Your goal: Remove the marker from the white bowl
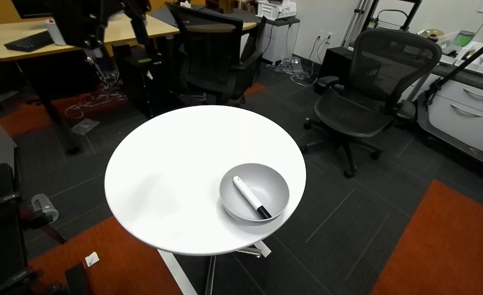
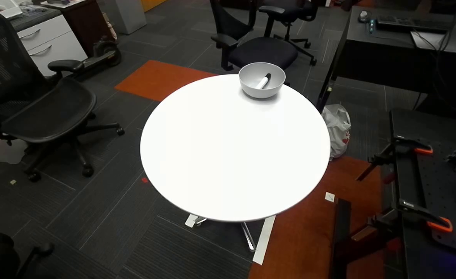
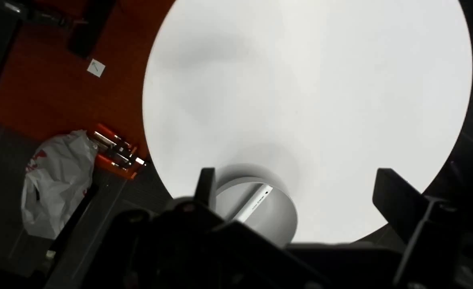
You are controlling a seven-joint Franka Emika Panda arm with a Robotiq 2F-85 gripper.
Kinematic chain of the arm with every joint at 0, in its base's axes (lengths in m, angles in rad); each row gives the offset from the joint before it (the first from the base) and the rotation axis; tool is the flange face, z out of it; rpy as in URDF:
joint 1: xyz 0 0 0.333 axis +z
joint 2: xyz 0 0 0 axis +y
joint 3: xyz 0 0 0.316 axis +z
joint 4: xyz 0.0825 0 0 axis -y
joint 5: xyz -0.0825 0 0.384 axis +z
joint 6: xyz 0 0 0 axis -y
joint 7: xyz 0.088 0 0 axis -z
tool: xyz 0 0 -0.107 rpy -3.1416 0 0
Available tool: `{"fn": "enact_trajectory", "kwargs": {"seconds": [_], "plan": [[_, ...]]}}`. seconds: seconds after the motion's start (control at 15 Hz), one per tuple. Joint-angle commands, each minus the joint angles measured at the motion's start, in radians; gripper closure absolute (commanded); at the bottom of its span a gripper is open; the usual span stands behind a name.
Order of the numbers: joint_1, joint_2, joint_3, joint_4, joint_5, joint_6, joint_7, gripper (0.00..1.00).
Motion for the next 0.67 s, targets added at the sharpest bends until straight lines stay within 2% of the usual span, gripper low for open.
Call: {"fn": "enact_trajectory", "kwargs": {"seconds": [0.0, 0.53, 0.6], "plan": [[0.002, 0.179, -0.046, 0.132, -0.019, 0.036, 0.167, 0.0], [0.024, 0.421, -0.194, 0.266, -0.008, 0.066, 0.484, 0.0], [0.029, 0.377, -0.193, 0.224, -0.001, 0.056, 0.396, 0.0]]}}
